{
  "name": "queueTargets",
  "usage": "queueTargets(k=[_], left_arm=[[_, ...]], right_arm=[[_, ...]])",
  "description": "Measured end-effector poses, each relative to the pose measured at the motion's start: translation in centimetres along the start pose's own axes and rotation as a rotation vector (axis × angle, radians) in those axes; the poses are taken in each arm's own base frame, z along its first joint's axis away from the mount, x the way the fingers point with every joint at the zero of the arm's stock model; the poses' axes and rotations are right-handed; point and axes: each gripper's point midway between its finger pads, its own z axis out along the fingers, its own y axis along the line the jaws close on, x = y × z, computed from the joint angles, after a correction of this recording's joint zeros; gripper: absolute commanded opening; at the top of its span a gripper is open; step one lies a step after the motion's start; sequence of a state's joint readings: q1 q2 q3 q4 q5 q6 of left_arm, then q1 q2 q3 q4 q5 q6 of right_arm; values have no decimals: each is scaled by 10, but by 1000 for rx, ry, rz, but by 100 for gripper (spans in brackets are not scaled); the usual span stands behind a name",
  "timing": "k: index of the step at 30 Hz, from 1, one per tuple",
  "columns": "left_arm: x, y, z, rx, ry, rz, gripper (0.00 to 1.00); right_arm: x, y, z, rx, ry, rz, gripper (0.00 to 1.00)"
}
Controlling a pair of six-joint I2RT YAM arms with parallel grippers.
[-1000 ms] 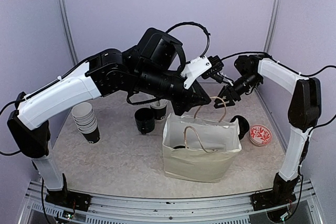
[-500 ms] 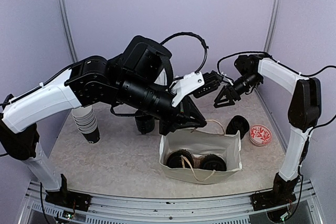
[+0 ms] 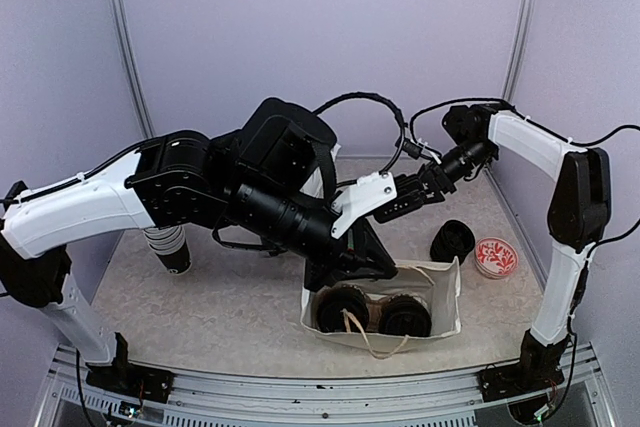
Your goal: Pack the takeout coffee
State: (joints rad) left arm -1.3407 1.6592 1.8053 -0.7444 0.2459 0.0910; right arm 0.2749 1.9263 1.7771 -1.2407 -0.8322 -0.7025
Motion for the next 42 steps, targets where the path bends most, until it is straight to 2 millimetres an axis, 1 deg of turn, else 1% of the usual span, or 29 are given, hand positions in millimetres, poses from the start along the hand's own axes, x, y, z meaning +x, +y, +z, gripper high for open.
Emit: queueTargets(k=[7,10,15,19,25,36,38,42], left_arm=[[11,-24,5,32,14,-24,0],[14,-28,4,37,17,-33,0],[12,-34,0,45,6,-34,0],[12,-38,-6,51,3,-46,0],[13,-47,-11,61,3,-54,0],[16,-46,-12,46,9,-51,0],[16,-43,-12,30,10,-50,0],[15,-32,-15,-20,10,-37,0]], right_arm=[[-3,11,9,-25,16,-22,64],[-3,14,13,-32,21,-28,64],[1,20,20,-46,35,-19,64],[1,28,26,-57,46,-24,64],[-3,38,24,-50,44,-40,64],[-4,40,24,-37,53,-49,64],[-2,39,25,-36,56,-47,64],[-1,38,26,-31,60,-47,64]])
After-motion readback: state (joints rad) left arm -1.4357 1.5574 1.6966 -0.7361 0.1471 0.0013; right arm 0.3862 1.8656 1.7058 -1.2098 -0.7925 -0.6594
